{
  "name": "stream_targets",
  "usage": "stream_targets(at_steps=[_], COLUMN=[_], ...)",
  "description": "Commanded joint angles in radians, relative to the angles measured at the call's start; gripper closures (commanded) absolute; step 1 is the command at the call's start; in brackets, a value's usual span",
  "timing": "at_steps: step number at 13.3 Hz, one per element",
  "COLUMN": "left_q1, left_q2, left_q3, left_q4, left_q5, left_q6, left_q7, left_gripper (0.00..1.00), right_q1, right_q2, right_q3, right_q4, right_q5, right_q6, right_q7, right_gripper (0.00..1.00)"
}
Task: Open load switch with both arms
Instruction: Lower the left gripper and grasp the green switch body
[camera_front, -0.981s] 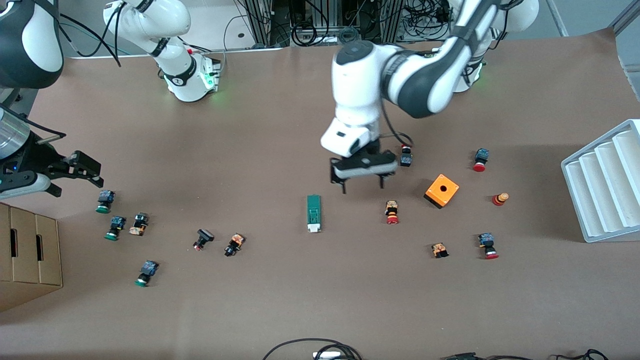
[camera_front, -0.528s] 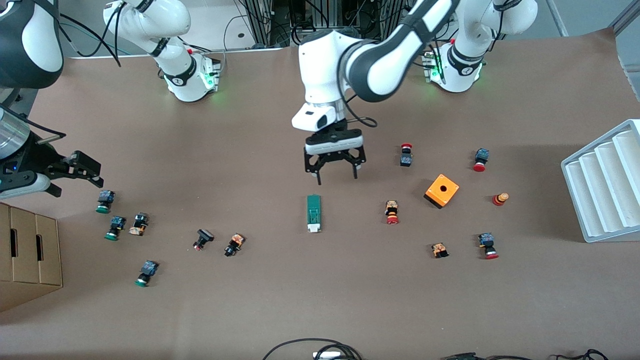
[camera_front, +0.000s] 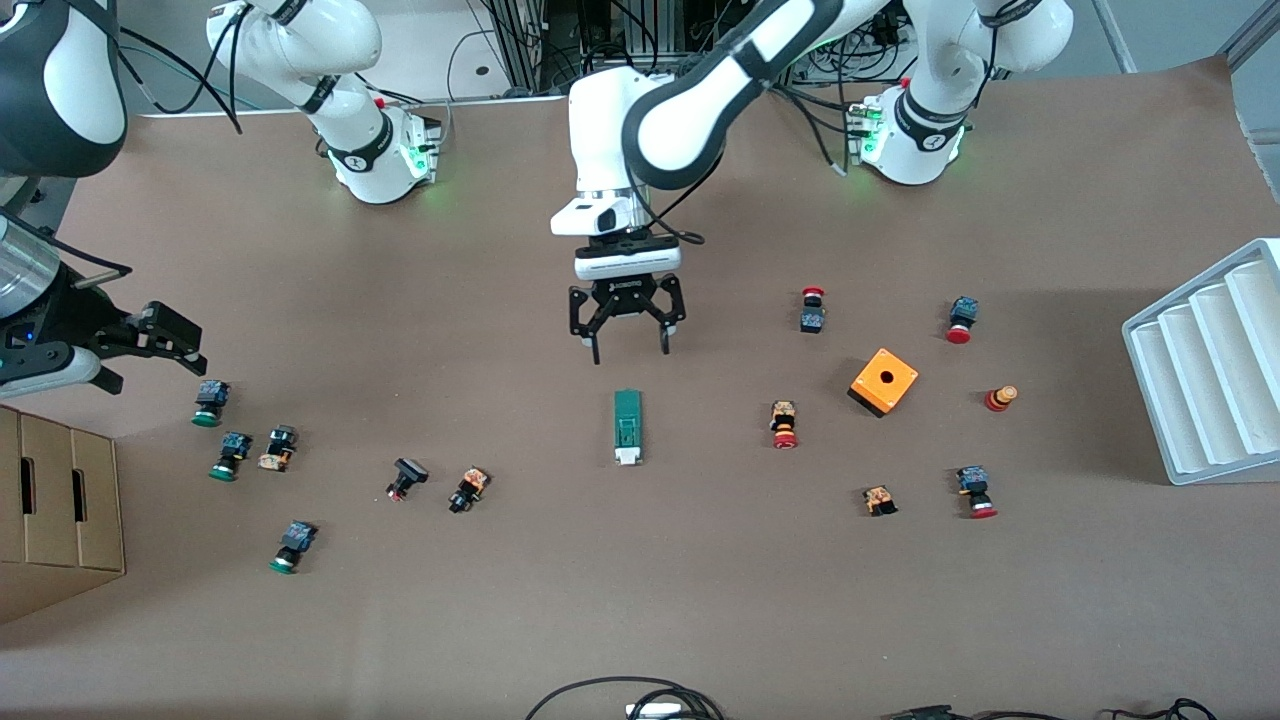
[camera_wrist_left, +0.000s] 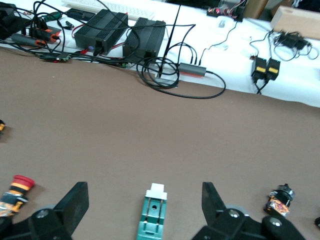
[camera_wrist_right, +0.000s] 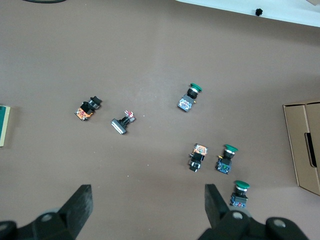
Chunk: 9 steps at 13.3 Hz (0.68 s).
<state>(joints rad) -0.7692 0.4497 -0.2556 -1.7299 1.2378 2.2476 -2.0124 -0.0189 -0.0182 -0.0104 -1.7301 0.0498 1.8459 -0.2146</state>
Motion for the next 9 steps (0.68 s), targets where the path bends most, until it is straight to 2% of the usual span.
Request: stream_targets(at_steps=[1, 6, 9], left_q1=[-0.021, -0.047, -0.05], left_q2=[0.069, 0.153, 0.216], left_q3=[-0.014, -0.034, -0.053], left_q4=[0.004, 0.01, 0.012], left_q5=[0.165, 0.29, 0.414], left_q6=[-0.019, -0.138, -0.224], left_q7=[-0.173, -0.252, -0.348], left_gripper=[0.0, 0.0, 0.0], right_q1=[-0.007, -0.004, -0.007], right_q2=[0.003, 0.003, 0.004], right_q3=[0.004, 0.004, 0.004], right_q4=[0.009, 0.009, 0.009], right_q5=[-0.005, -0.004, -0.005], right_q6=[0.004, 0.004, 0.003], right_q7=[-0.008, -0.003, -0.005], right_gripper=[0.0, 0.0, 0.0])
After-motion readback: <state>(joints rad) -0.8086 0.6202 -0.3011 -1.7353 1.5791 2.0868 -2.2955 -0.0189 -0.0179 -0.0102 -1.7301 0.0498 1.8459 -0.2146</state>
